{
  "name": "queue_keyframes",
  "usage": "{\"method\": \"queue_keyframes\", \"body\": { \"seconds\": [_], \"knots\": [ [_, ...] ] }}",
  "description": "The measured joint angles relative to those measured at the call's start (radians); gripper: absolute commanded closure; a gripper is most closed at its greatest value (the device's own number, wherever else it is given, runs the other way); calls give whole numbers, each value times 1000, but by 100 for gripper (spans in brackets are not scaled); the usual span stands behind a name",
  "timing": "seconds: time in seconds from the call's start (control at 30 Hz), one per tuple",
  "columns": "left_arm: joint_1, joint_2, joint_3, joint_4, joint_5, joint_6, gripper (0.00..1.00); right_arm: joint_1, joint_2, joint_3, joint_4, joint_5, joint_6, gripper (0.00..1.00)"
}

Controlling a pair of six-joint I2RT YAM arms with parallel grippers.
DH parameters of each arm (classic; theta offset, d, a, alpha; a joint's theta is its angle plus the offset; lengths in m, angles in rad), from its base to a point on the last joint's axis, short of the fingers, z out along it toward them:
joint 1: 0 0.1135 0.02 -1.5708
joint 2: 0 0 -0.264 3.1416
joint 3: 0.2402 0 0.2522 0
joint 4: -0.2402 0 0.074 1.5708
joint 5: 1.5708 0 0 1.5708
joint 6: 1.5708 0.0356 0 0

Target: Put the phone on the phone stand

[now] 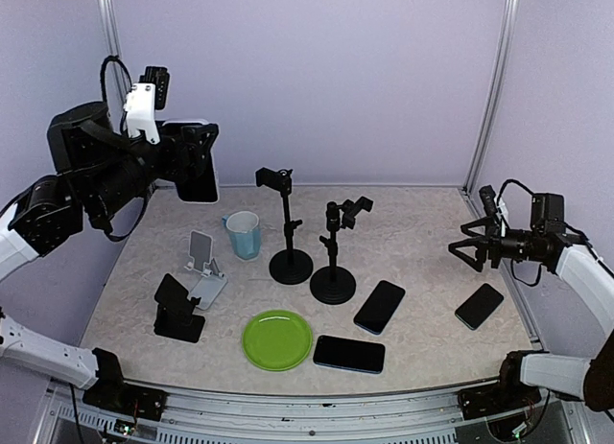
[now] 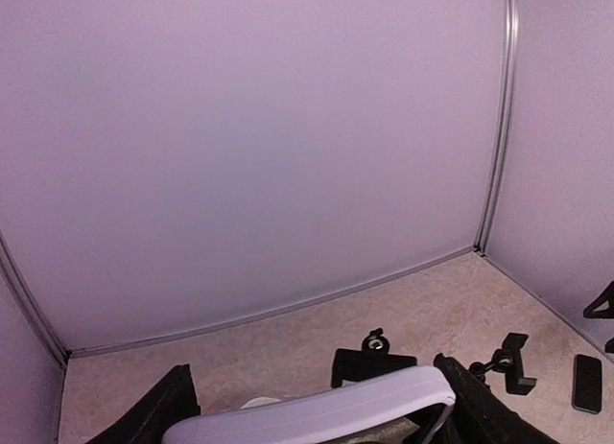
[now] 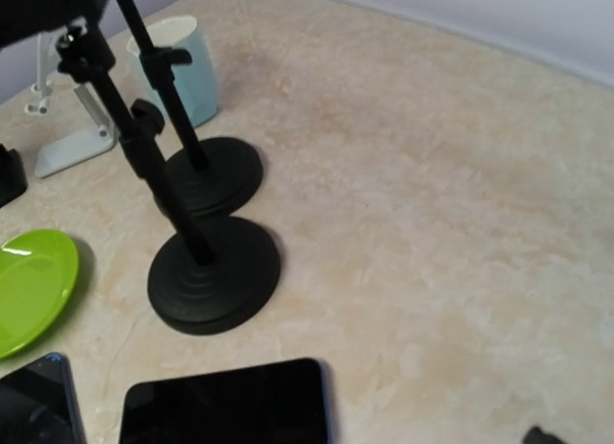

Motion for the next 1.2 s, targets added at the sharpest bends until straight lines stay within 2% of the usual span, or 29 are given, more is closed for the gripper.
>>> {"method": "queue_keyframes", "body": {
  "seconds": [0.23,0.43,0.63,0.83,1.0,1.07,1.2],
  "knots": [
    [173,-149,-198,-9,48,-36,48,0,-35,-13,23,-19,-43,7],
    [304,-70,-313,-35,165,-61,48,15,-37,-13,21,-48,-77,9],
    [390,-60,-378,-40,270,-65,45,39,-56,-25,22,-38,-99,9],
    [509,-80,-452,17,469,-34,44,39,-67,-30,22,-21,-114,9],
    [546,-85,-495,56,567,4,41,39,-74,-37,21,-11,-126,9],
    [549,-82,-496,74,604,16,36,39,-74,-37,22,-10,-129,9],
    [558,-80,-507,127,677,31,36,40,-70,-37,21,-10,-132,9]
  ]
}}
